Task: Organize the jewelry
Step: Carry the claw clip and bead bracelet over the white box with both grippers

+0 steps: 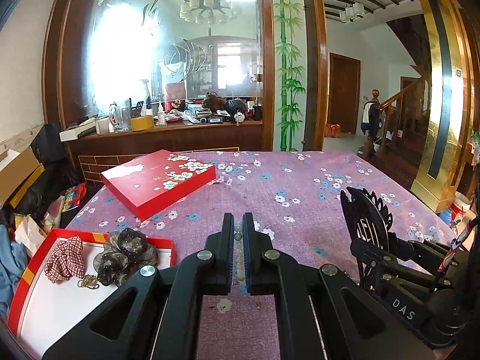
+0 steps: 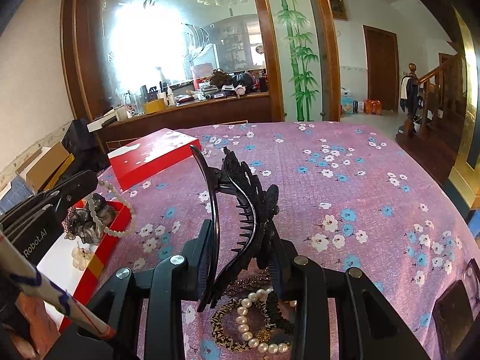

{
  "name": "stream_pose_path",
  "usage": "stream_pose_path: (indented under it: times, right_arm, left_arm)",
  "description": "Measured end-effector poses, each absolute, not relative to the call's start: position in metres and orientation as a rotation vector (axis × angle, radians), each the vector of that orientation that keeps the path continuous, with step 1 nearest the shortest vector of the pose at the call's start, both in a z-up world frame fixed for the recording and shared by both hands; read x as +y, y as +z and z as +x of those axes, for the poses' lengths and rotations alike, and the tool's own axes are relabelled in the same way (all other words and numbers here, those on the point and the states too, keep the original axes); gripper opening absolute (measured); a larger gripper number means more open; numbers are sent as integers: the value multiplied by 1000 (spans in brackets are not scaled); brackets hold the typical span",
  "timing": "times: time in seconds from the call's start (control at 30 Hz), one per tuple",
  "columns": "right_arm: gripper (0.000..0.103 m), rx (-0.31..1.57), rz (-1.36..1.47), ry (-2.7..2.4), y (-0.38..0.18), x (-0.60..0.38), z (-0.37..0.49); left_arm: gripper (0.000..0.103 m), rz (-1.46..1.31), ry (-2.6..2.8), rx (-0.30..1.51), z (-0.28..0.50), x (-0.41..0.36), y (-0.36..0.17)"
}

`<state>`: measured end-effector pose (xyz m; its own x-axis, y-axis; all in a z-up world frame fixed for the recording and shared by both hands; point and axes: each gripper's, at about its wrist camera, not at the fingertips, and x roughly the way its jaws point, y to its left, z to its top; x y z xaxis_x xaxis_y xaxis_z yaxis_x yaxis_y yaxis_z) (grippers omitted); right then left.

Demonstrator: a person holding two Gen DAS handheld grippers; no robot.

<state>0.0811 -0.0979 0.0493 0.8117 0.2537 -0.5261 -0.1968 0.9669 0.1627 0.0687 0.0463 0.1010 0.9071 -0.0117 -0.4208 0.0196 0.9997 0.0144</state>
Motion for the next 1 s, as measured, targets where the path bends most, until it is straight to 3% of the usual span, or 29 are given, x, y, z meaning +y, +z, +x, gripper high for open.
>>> stream_pose_path:
  times: [1.0]
  right_arm:
    - [35, 540, 100, 237, 60, -94, 70]
  left_arm:
    - [5, -31, 7, 407, 63, 62, 121]
